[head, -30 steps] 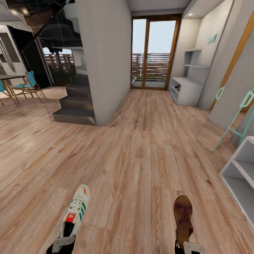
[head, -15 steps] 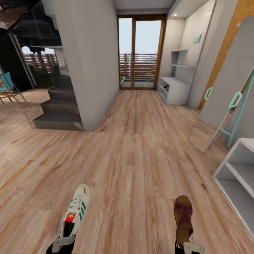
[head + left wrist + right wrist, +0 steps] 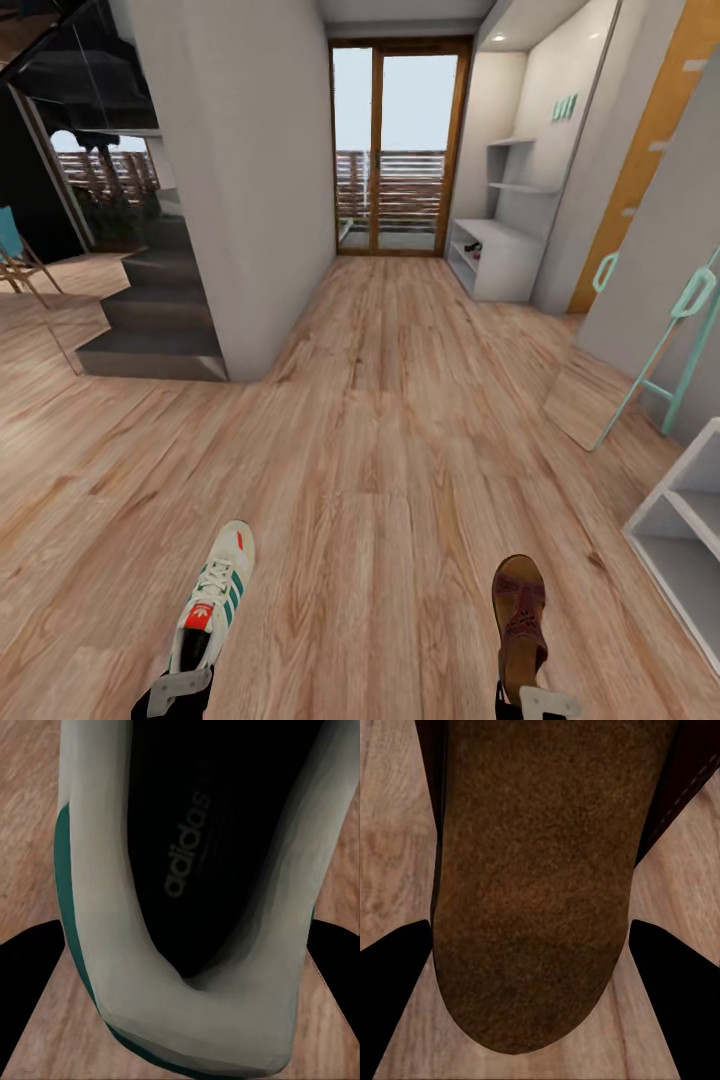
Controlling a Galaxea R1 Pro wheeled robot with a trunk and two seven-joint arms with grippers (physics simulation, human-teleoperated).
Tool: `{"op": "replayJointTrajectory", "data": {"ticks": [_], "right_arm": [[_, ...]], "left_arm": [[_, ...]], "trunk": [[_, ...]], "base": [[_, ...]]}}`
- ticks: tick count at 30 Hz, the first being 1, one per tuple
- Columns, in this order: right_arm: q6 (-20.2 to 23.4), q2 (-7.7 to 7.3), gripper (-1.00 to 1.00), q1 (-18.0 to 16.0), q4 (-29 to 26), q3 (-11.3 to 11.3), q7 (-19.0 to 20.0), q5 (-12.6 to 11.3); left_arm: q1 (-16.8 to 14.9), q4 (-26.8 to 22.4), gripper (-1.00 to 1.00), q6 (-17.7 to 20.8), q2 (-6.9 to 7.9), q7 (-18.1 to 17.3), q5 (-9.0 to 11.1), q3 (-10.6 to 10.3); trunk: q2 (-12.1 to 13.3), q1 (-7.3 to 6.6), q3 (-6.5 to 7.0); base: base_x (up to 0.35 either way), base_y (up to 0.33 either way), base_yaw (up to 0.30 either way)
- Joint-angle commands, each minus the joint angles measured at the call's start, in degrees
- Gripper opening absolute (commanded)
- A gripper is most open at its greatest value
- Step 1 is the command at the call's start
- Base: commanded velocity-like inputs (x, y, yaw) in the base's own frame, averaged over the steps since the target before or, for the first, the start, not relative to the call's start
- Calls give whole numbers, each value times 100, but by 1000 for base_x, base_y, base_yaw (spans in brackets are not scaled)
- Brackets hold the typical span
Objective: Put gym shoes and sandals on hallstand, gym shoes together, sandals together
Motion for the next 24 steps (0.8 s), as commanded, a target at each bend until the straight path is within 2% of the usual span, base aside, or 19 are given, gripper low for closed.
{"op": "replayJointTrajectory", "data": {"ticks": [1, 24], "right_arm": [[-1, 3, -100, -4, 3, 9, -49, 47], [-2, -1, -100, -4, 36, 21, -42, 68]], "left_arm": [[-5, 2, -100, -21, -3, -27, -54, 49], [-5, 1, -100, -21, -3, -27, -54, 49]], "trunk": [[-2, 2, -5], [-2, 2, -5]], "base": [[328, 0, 0], [328, 0, 0]]}}
